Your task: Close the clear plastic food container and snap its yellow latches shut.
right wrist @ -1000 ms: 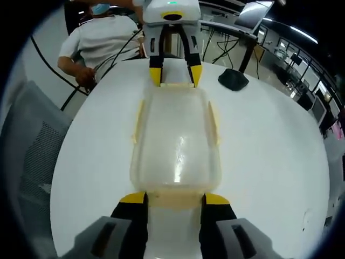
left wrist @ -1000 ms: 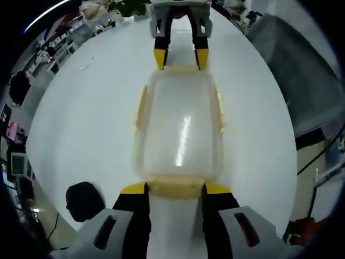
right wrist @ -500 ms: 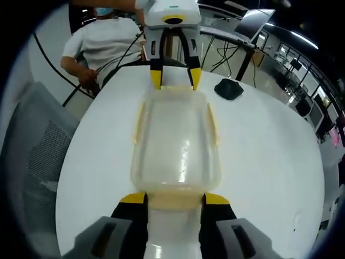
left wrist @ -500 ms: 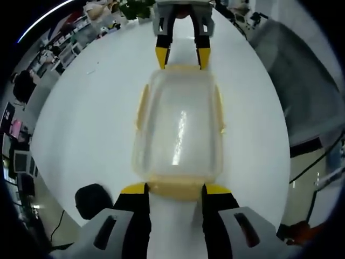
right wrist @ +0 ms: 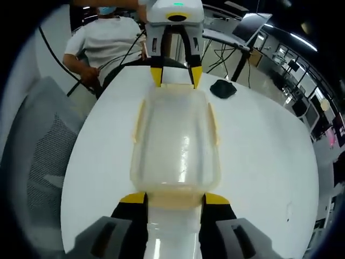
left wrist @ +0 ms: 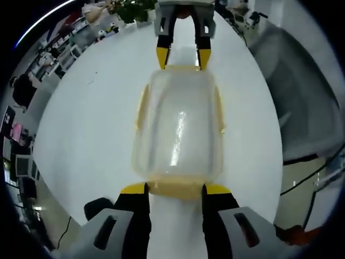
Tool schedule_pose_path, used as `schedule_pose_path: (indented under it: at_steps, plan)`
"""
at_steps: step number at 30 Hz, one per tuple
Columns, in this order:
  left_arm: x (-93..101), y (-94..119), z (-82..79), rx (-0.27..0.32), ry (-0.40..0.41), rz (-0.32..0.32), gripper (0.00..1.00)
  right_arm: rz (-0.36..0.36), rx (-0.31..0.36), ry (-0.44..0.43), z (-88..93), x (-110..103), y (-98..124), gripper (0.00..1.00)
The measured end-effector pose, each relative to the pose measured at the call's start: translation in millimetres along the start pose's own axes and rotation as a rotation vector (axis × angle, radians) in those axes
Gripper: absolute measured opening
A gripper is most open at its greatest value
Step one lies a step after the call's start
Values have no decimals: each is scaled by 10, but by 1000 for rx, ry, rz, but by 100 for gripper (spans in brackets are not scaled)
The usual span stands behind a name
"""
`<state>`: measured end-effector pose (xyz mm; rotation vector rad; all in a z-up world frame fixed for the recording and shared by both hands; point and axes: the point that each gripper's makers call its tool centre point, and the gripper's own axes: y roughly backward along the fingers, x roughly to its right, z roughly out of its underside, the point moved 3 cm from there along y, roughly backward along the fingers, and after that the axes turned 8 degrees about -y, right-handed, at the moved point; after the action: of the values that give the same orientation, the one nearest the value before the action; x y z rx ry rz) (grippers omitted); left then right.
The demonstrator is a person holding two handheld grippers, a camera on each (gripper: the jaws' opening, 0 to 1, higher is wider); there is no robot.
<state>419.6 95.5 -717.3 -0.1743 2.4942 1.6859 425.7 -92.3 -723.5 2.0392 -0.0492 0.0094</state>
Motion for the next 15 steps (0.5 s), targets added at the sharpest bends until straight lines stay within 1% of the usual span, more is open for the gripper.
schedule_pose_path:
  at_steps: [5,15]
  plan:
    - [19,16,-101,3,-5,-4,34,9,3,-11,59,-34,99,34]
    - [92,68,-300,17,-3,-10,34,15,1,-7,157,-98,260,34]
